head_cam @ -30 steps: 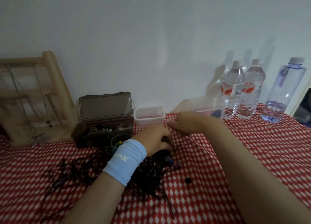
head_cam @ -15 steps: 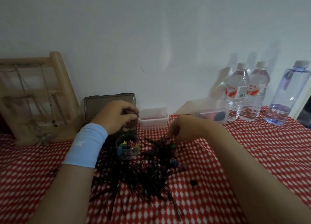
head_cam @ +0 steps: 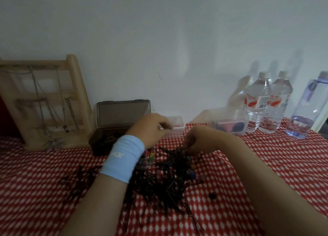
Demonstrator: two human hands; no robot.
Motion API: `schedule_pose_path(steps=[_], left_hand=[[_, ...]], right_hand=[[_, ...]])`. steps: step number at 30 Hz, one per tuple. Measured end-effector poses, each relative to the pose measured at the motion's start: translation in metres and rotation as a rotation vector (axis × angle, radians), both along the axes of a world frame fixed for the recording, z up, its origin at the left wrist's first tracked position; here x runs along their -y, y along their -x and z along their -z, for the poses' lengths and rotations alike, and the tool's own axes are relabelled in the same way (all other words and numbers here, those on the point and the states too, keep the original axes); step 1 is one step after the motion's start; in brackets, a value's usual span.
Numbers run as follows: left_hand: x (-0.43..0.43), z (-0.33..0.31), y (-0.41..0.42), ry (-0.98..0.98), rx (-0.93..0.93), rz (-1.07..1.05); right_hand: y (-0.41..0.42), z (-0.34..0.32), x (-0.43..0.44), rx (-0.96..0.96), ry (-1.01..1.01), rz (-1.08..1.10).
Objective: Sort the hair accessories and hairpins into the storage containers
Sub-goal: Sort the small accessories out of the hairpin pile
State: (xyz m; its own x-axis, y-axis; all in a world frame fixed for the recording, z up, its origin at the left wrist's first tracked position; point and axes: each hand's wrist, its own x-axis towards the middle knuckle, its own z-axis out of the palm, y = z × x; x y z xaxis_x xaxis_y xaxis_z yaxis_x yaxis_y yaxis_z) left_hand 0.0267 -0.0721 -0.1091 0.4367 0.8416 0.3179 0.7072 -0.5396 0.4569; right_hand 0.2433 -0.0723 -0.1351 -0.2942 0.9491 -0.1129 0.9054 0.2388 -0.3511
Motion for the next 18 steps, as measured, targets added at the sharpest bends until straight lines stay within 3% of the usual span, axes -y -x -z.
schedule_pose_path(steps=[5,18], left_hand=[[0.007,0.029,-0.042,-0.012,-0.245,0.099],[-0.004,0.043,-0.062,0.021,-0.397,-0.005]], right_hand=[[-0.003,-0.006,0.003,0.08,-0.027,0.039],[-0.005,0.005,-0.005,0.113,0.03,0.089]])
